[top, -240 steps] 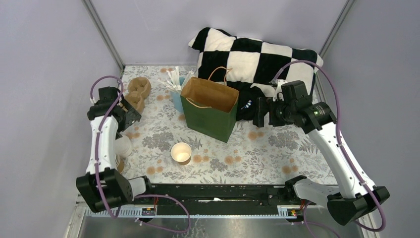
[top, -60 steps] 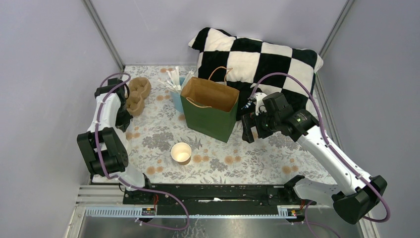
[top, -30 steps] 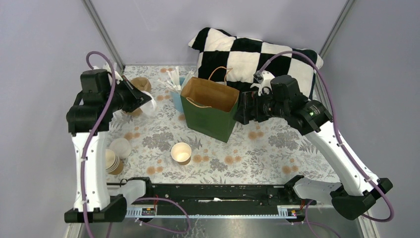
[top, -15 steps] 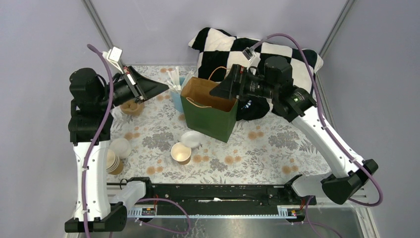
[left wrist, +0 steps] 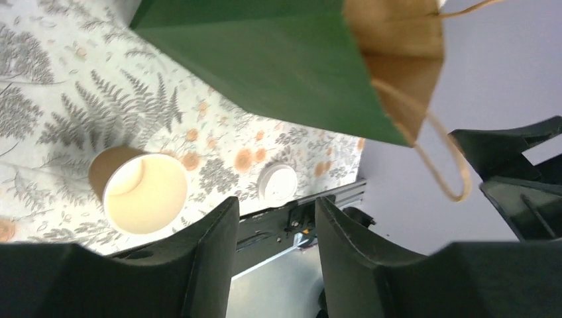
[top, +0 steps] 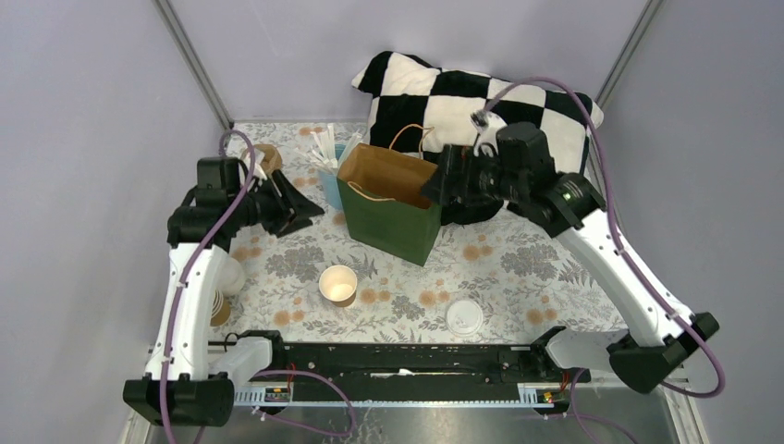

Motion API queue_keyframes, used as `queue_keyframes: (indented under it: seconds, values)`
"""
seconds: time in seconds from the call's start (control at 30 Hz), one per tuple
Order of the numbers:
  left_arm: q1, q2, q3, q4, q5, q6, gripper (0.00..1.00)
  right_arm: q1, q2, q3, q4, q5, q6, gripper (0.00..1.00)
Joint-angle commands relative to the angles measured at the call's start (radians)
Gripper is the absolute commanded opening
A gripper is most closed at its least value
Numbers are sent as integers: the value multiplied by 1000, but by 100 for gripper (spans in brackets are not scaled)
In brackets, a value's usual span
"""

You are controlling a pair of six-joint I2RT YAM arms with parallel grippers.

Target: Pack the takeout coffee

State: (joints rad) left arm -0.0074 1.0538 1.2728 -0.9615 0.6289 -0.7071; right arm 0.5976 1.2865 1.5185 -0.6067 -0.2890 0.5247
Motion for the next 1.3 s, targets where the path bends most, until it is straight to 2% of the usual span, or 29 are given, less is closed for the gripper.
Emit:
queue_keyframes:
  seconds: [0.0, 0.17, 0.3, 0.43, 0.53, 0.63, 0.93, 1.0, 1.27]
  values:
    - [-16, -97, -73, -18, -74, 56, 53, 6, -117, -108, -320, 307, -202, 100]
    - [-24, -89, -92, -9, -81, 65, 66, 6, -210, -336, -454, 372, -76, 100]
    - [-30, -72, -70, -9, -87, 63, 75, 5, -164, -479, -501, 327, -9, 100]
    - [-35, -55, -58, -13, -87, 72, 80, 10, -97, -587, -423, 173, 6, 100]
    - [-39, -53, -66, -49, -124, 67, 88, 17, -111, -637, -349, 148, -5, 100]
    - [-40, -69, -96, -89, -172, 46, 88, 68, -116, -698, -277, 138, 19, 100]
    - [-42, -94, -184, -131, -157, 67, 87, 316, -28, -773, -123, 329, 151, 98]
    - [-43, -97, -183, -140, -153, 79, 87, 340, -12, -775, -126, 374, 147, 98]
    - [-43, -118, -203, -148, -148, 90, 87, 380, 49, -801, -84, 381, 143, 95]
